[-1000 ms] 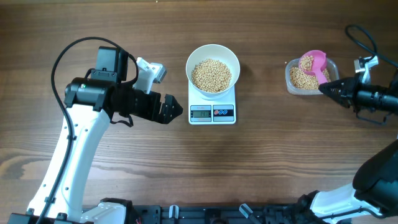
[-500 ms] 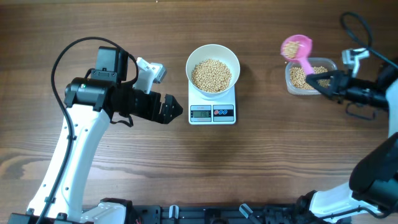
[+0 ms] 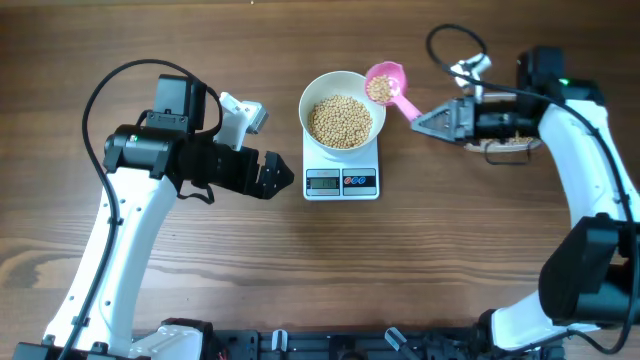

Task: Scoop item into bowl and weigh 150g on scale
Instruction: 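Carry the filled pink scoop left toward the white bowl, then tip the pink scoop to pour soybeans into the white bowl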

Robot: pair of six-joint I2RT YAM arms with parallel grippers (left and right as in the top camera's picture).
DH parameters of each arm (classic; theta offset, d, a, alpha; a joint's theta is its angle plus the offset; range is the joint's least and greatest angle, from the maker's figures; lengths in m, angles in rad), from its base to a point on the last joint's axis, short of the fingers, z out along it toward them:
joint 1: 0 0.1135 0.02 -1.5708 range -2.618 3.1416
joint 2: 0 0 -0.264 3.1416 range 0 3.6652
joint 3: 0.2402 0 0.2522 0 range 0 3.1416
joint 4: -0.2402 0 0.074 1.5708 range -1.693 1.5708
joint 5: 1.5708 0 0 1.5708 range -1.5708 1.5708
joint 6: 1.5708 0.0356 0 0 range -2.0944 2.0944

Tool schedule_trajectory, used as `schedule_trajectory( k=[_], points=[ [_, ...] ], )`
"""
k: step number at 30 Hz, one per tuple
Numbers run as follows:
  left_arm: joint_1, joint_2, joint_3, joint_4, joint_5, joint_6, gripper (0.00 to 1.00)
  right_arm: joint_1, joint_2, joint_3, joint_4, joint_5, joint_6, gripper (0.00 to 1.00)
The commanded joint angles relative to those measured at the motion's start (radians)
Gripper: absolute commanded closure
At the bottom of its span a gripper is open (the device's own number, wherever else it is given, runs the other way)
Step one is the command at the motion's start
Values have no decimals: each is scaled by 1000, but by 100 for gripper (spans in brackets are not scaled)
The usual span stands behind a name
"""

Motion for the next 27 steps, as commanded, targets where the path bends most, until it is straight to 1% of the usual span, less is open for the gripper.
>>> schedule_trajectory(
  k=[1, 10, 16, 23, 27],
  points=[
    [-5, -10, -4, 0, 19, -2, 0, 86, -34, 77, 26, 140, 106, 96],
    [-5, -10, -4, 0, 19, -2, 0, 266, -34, 169, 42, 445, 95, 96],
    [-5, -10, -4, 0, 19, -2, 0, 281, -34, 171, 45, 470, 87, 96],
    [-5, -10, -4, 0, 19, -2, 0, 321, -34, 171, 45, 599, 87, 96],
    [-5, -10, -4, 0, 19, -2, 0, 341, -34, 171, 46, 629, 77, 96]
  ],
)
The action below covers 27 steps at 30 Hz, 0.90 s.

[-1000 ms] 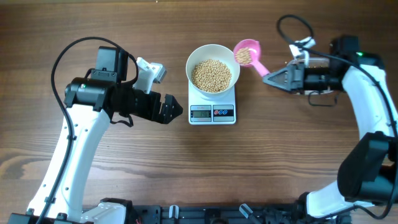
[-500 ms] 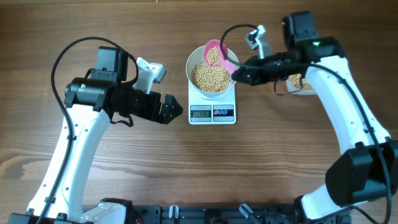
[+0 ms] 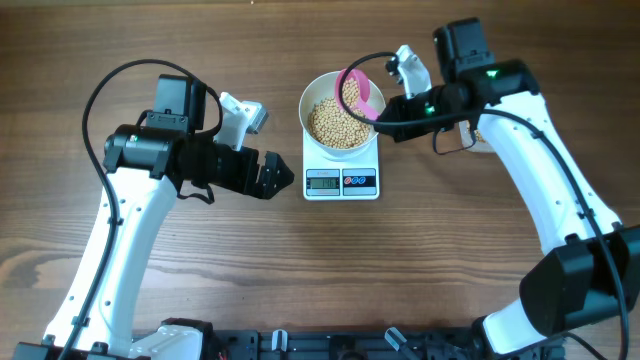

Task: Scoop item into bowl and weigh 150g on scale
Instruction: 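Tip the pink scoop to pour soybeans into the white bowl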

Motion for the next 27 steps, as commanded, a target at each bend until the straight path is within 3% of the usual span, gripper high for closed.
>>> schedule_trajectory(
  k=[1, 27],
  points=[
    [-5, -10, -4, 0, 19, -2, 0, 23, -27, 26, 6, 63, -27, 96],
    [-5, -10, -4, 0, 19, -2, 0, 56, -26, 26, 29, 191, -132, 96]
  ],
)
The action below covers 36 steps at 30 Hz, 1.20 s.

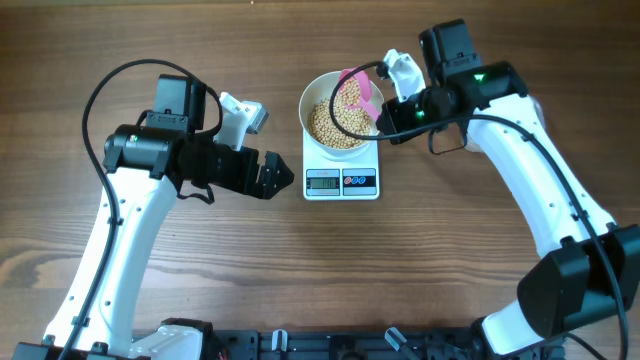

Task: Scoop item into bowl and weigh 150g on scale
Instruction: 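Tip the pink scoop to pour soybeans into the white bowl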

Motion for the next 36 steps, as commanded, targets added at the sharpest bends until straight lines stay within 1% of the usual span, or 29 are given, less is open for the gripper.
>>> schedule_trajectory(
  k=[1, 9, 36],
  points=[
    [-5, -10, -4, 0, 19, -2, 0, 14, -27, 26, 2, 33, -59, 95],
    [-5, -10, -4, 0, 19, -2, 0, 20, -26, 26, -4, 81, -61, 96],
    [-5, -10, -4, 0, 19, -2, 0, 31, -30, 26, -5, 85, -60, 96]
  ],
)
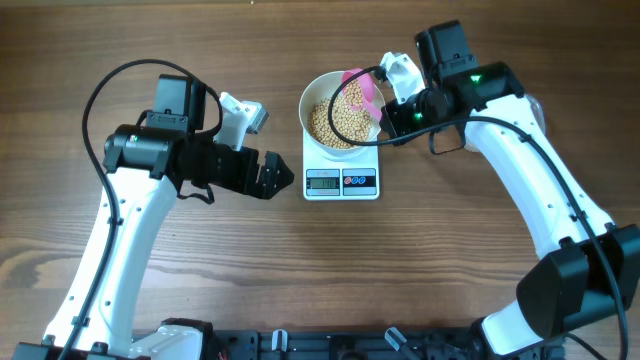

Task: Scoop item into bowl and weigh 150g on scale
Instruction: 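Tip the pink scoop to pour soybeans into the white bowl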

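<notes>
A white bowl (318, 92) full of tan beans (335, 122) stands on a small white scale (341, 182). Over the bowl's right side a pink scoop (362, 88) is tipped steeply on edge, with beans against it. My right gripper (383, 122) is shut on the scoop's handle just right of the bowl. My left gripper (280, 177) hovers left of the scale, holding nothing, its fingers parted. The scale's reading is too small to make out.
A second container (535, 108) of beans lies at the right, mostly hidden behind the right arm. Black cables loop over both arms. Bare wooden table (330, 270) lies in front of the scale.
The right gripper has tipped the pink scoop a little steeper over the bowl. The left arm has not moved.
The right gripper first held the scoop level and full of beans, just right of the bowl. Then the scoop was tilted over the bowl's right rim, then tilted further, and now it stands nearly on edge. The left arm stayed still throughout.
</notes>
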Robot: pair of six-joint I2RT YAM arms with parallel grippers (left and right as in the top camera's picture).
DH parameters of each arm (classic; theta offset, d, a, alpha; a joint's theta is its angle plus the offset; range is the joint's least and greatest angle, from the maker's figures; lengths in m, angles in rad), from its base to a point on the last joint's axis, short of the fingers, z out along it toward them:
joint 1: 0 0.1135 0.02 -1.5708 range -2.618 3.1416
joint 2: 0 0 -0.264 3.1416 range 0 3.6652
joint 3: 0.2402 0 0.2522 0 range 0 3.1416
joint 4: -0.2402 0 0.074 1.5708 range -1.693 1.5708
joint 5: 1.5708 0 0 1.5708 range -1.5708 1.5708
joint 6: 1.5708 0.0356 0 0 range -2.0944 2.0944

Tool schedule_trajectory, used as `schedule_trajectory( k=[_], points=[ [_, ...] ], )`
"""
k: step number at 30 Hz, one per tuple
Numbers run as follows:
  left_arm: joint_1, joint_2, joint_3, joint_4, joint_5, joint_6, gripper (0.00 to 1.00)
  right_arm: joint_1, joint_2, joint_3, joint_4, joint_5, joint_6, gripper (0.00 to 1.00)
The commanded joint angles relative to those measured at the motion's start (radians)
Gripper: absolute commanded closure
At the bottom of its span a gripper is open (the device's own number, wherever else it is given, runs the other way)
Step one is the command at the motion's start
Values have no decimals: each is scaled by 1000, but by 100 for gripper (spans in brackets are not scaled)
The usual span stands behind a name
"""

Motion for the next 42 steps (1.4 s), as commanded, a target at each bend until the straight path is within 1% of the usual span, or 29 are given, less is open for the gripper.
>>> schedule_trajectory(
  k=[1, 6, 21, 29, 35, 42],
  points=[
    [-5, -10, -4, 0, 19, -2, 0, 22, -30, 26, -1, 15, -21, 96],
    [-5, -10, -4, 0, 19, -2, 0, 24, -30, 26, 2, 80, -21, 96],
    [-5, -10, -4, 0, 19, -2, 0, 26, -30, 26, 2, 76, -16, 95],
    [-5, -10, -4, 0, 19, -2, 0, 26, -30, 26, 2, 68, 9, 96],
    [-5, -10, -4, 0, 19, -2, 0, 26, -30, 26, 3, -5, 10, 96],
    [-5, -10, -4, 0, 19, -2, 0, 20, -30, 26, 3, -65, 59, 96]
  ],
)
